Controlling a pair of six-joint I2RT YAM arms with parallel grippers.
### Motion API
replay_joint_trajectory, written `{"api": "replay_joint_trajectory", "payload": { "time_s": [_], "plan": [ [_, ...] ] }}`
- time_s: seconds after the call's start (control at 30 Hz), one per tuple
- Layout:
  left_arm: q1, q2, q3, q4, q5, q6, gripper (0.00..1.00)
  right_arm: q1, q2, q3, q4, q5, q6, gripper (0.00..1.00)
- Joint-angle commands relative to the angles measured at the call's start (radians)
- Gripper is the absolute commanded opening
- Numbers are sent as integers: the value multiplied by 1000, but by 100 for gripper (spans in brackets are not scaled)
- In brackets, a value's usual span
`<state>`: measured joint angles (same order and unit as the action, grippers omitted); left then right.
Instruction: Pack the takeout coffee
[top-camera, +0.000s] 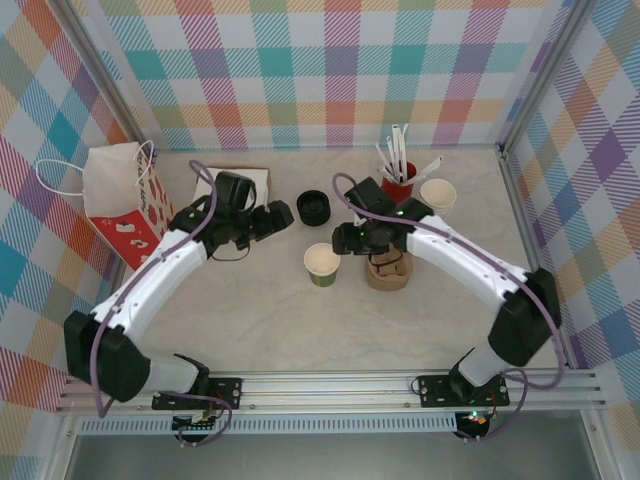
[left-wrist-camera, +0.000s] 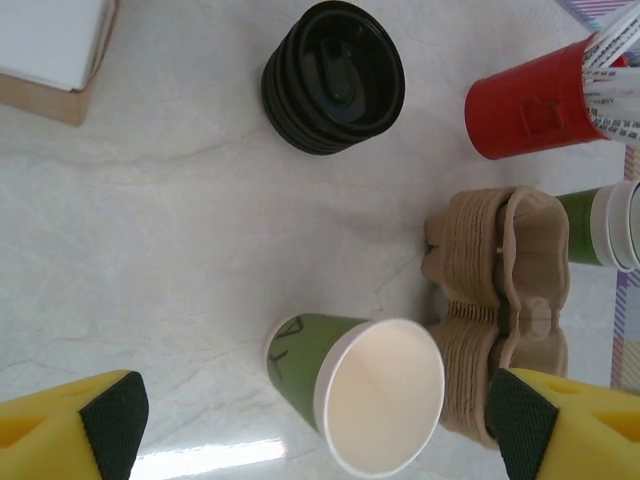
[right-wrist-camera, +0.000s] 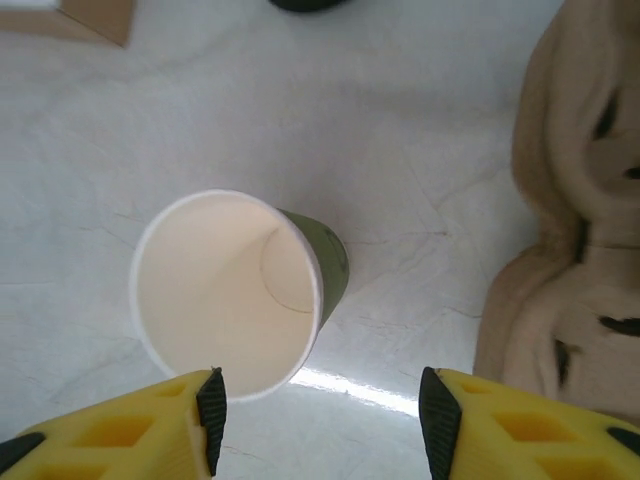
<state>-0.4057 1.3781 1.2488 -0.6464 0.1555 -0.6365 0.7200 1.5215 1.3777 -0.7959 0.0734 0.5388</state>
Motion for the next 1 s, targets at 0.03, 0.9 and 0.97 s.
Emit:
{"api": "replay_joint_trajectory", "payload": {
  "time_s": [0.03,0.9,0.97],
  "plan": [
    [37,130,129,-53,-8,50,85,4,-155,-60,-51,86,26,59],
    [41,807,730,-233,-40,254,67,2,-518,-367,-22,60,192,93],
    [38,832,759,-243,-57,260,63,3,-512,-367,-20,57,191,93]
  ]
}}
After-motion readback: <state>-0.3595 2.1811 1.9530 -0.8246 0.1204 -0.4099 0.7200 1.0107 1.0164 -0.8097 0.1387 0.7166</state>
